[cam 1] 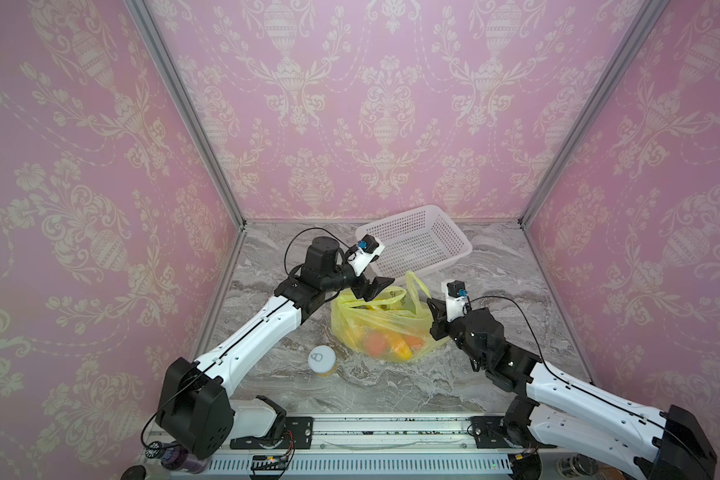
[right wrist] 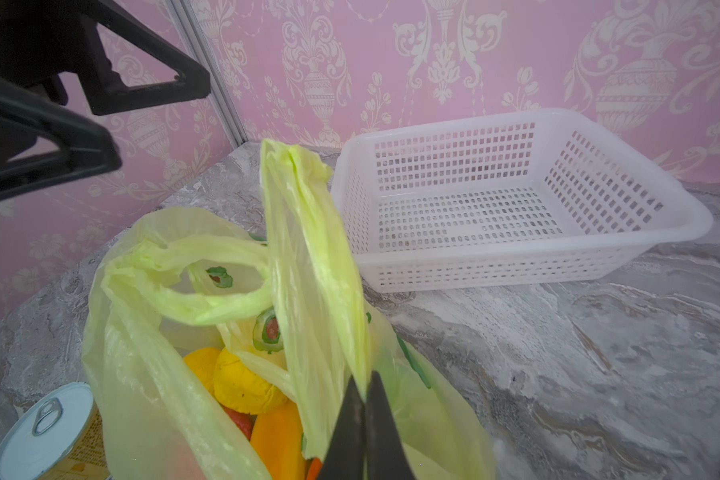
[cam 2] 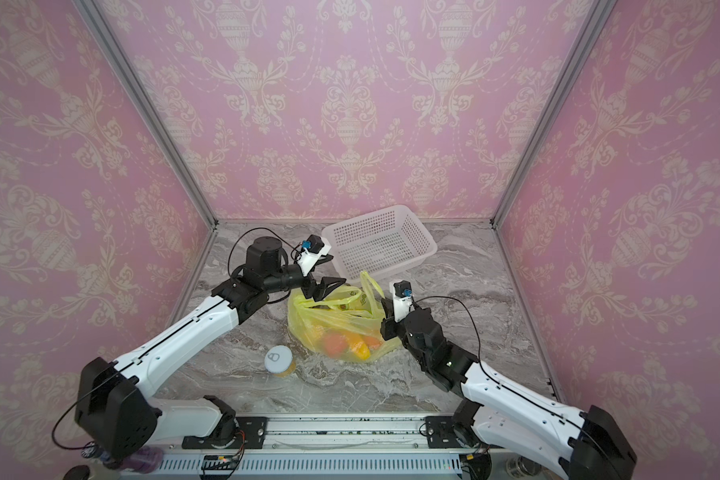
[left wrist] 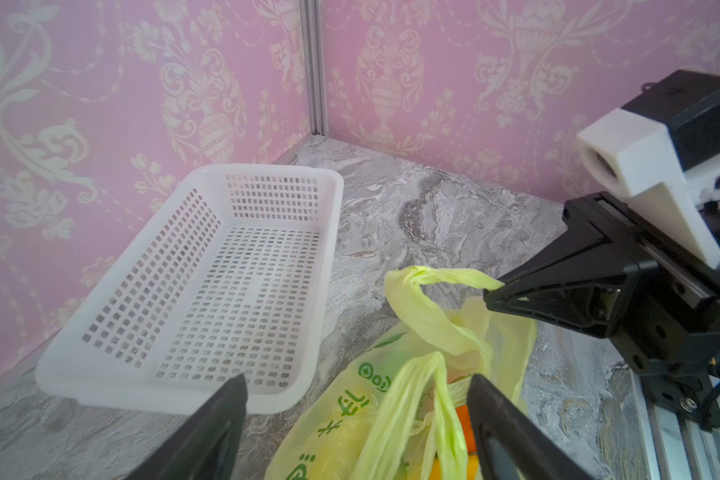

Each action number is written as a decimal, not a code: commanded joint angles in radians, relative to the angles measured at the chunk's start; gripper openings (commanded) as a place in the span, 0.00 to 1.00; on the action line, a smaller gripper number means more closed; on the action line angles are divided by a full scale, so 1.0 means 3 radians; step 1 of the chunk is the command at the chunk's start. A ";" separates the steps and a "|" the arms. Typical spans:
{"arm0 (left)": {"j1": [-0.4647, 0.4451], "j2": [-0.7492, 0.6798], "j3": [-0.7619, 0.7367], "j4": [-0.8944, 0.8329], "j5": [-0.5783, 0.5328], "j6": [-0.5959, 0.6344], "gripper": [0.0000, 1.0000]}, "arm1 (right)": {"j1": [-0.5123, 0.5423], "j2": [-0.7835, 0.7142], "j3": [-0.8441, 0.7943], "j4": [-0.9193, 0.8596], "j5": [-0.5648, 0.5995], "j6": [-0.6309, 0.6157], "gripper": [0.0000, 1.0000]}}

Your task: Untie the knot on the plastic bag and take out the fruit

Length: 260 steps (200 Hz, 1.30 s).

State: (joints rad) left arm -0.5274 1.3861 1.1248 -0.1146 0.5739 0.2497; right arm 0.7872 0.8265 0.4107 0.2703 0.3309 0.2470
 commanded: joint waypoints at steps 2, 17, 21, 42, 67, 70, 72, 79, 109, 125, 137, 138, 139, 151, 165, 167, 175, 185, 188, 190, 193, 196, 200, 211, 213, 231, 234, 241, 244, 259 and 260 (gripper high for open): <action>-0.0138 0.0223 0.0256 -0.0732 0.0163 0.0557 0.85 | -0.0022 -0.0261 -0.0235 0.0365 0.0015 0.0051 0.00; -0.0234 0.0329 0.0398 -0.0969 0.0173 0.0757 0.85 | -0.0022 -0.0359 -0.0279 0.0321 0.0005 0.0036 0.15; -0.0257 0.0352 0.0430 -0.1015 0.0150 0.0800 0.85 | -0.0023 -0.0383 -0.0269 0.0280 0.0007 0.0022 0.20; -0.0317 0.0428 0.0531 -0.1164 0.0081 0.0892 0.85 | -0.0022 -0.0396 -0.0081 0.0043 -0.0090 -0.0065 0.59; -0.0333 0.0462 0.0571 -0.1247 0.0064 0.0947 0.85 | -0.0022 -0.0123 0.0378 -0.0364 -0.0222 -0.0128 0.88; -0.0333 0.0461 0.0571 -0.1250 0.0057 0.0947 0.85 | -0.0025 -0.0067 0.0448 -0.0425 -0.0220 -0.0128 0.89; -0.0331 0.0461 0.0571 -0.1252 0.0052 0.0950 0.85 | -0.0023 -0.0029 0.0495 -0.0464 -0.0221 -0.0128 0.90; -0.0337 0.0463 0.0571 -0.1254 0.0027 0.0952 0.85 | -0.0023 0.0113 0.0654 -0.0608 -0.0209 -0.0120 0.92; -0.0344 0.0452 0.0557 -0.1271 -0.0154 0.0952 0.86 | -0.0023 0.0715 0.1209 -0.0951 -0.0269 -0.0092 0.93; -0.0343 0.0434 0.0546 -0.1257 -0.0229 0.0957 0.86 | -0.0021 0.0951 0.1370 -0.0983 -0.0416 -0.0092 0.91; -0.0344 0.0418 0.0536 -0.1241 -0.0286 0.0957 0.84 | -0.0021 0.1066 0.1451 -0.0986 -0.0485 -0.0092 0.90; -0.0344 0.0417 0.0533 -0.1237 -0.0292 0.0955 0.83 | -0.0024 0.1073 0.1455 -0.0990 -0.0487 -0.0092 0.90; -0.0344 0.0417 0.0532 -0.1235 -0.0294 0.0954 0.83 | -0.0020 0.1082 0.1457 -0.0986 -0.0491 -0.0092 0.90; -0.0344 0.0383 0.0515 -0.1191 -0.0348 0.0928 0.81 | -0.0022 0.1152 0.1521 -0.1003 -0.0502 -0.0092 0.88; -0.0344 0.0319 0.0475 -0.1092 -0.0420 0.0870 0.79 | -0.0025 0.1202 0.1570 -0.1027 -0.0483 -0.0102 0.84; -0.0344 0.0308 0.0463 -0.1073 -0.0430 0.0860 0.79 | -0.0026 0.1203 0.1575 -0.1026 -0.0476 -0.0106 0.84; -0.0342 0.0257 0.0433 -0.1014 -0.0463 0.0836 0.78 | -0.0023 0.1208 0.1581 -0.1021 -0.0452 -0.0112 0.82; -0.0344 0.0184 0.0387 -0.0945 -0.0500 0.0807 0.78 | -0.0024 0.1213 0.1601 -0.1021 -0.0438 -0.0123 0.77; -0.0344 0.0162 0.0375 -0.0918 -0.0513 0.0800 0.78 | -0.0026 0.1217 0.1602 -0.1020 -0.0428 -0.0125 0.75; -0.0344 0.0147 0.0362 -0.0907 -0.0520 0.0795 0.78 | -0.0022 0.1215 0.1606 -0.1024 -0.0424 -0.0127 0.74; -0.0344 0.0123 0.0342 -0.0885 -0.0540 0.0787 0.78 | -0.0025 0.1214 0.1611 -0.1029 -0.0421 -0.0128 0.72; -0.0344 0.0100 0.0328 -0.0860 -0.0557 0.0779 0.79 | -0.0024 0.1213 0.1616 -0.1042 -0.0416 -0.0128 0.71; -0.0344 0.0072 0.0306 -0.0832 -0.0579 0.0762 0.79 | -0.0025 0.1209 0.1622 -0.1057 -0.0405 -0.0128 0.70; -0.0342 -0.0007 0.0257 -0.0763 -0.0659 0.0735 0.80 | -0.0022 0.1167 0.1610 -0.1095 -0.0387 -0.0132 0.69; -0.0343 -0.0025 0.0249 -0.0753 -0.0675 0.0731 0.80 | -0.0025 0.1157 0.1605 -0.1095 -0.0387 -0.0135 0.69; -0.0344 -0.0134 0.0162 -0.0657 -0.0859 0.0681 0.82 | -0.0022 0.0986 0.1506 -0.1108 -0.0389 -0.0179 0.78; -0.0341 -0.0155 0.0147 -0.0634 -0.0895 0.0666 0.82 | -0.0023 0.0959 0.1492 -0.1107 -0.0398 -0.0187 0.79; -0.0339 -0.0202 0.0109 -0.0576 -0.0967 0.0626 0.83 | -0.0024 0.0868 0.1439 -0.1106 -0.0442 -0.0226 0.82; -0.0335 -0.0225 0.0091 -0.0548 -0.0992 0.0612 0.83 | -0.0025 0.0810 0.1405 -0.1106 -0.0469 -0.0252 0.85; -0.0317 -0.0346 -0.0004 -0.0400 -0.1025 0.0510 0.84 | -0.0024 0.0642 0.1322 -0.1151 -0.0633 -0.0338 0.92; -0.0315 -0.0354 -0.0013 -0.0390 -0.1024 0.0501 0.84 | -0.0023 0.0636 0.1319 -0.1161 -0.0640 -0.0343 0.93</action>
State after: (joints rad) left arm -0.6250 1.3323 1.1656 -0.3119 0.3393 0.4702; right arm 0.7807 1.1034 0.8421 -0.0525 0.1947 0.1913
